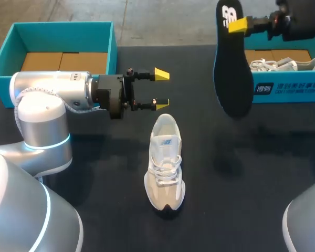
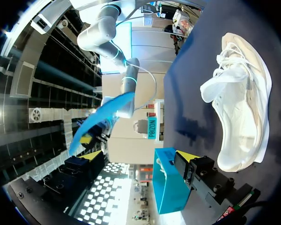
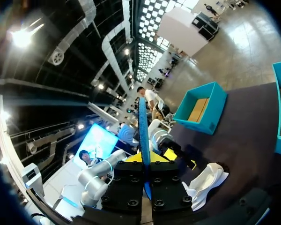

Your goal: Take the shoe out of the shoebox, open the shoe tongue, remove and reinsert the insole, then place the shoe into the shoebox

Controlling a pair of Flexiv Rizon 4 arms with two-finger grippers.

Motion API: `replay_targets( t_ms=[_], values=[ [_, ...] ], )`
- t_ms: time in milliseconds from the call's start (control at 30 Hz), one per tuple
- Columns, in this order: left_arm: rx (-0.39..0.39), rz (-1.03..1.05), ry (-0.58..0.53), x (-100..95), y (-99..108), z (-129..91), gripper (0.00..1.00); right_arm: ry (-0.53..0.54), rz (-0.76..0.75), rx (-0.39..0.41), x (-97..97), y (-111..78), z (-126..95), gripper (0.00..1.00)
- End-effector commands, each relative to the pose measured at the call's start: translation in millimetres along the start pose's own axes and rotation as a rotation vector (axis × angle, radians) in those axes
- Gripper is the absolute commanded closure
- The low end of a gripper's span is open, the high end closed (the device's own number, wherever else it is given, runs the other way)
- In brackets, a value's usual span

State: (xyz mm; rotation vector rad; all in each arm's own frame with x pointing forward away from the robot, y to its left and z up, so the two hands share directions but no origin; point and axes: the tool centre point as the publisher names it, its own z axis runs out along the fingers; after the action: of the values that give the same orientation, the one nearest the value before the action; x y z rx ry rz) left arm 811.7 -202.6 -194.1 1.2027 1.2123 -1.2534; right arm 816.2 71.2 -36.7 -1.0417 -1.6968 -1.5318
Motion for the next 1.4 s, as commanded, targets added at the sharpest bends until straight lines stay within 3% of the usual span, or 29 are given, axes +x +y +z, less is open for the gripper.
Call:
replay_targets(
  t_ms=[33,267,467,567,967,1167,1400],
  values=[
    [-0.004,0.002,-0.002,0.9,-1.0,1.7,0.0,0.043,0.038,0.062,-37.8,27.3,10.4,1.0],
    [-0.004,0.002,-0.002,0.9,-1.0,1.7,0.0,0.051,0.114,0.022,-77.2,37.6,9.1,1.0],
    [-0.004,0.002,-0.002,0.9,-1.0,1.7,0.0,-0.003,0.17,0.017,-97.9,41.0,19.1,1.0],
    [-0.004,0.002,-0.002,0.9,-1.0,1.7,0.0,-0.035,0.214,-0.024,-100.3,38.5,19.6,1.0],
    [-0.004,0.002,-0.002,0.9,-1.0,1.7,0.0,-0.035,0.214,-0.024,-100.3,38.5,19.6,1.0],
    [-0.004,0.002,-0.002,0.9,-1.0,1.7,0.0,-0.022,0.329,-0.01,-109.8,31.6,51.9,1.0],
    [-0.004,0.002,-0.002,0.9,-1.0,1.7,0.0,-0.041,0.414,-0.023,-113.8,20.0,62.3,1.0]
  ],
)
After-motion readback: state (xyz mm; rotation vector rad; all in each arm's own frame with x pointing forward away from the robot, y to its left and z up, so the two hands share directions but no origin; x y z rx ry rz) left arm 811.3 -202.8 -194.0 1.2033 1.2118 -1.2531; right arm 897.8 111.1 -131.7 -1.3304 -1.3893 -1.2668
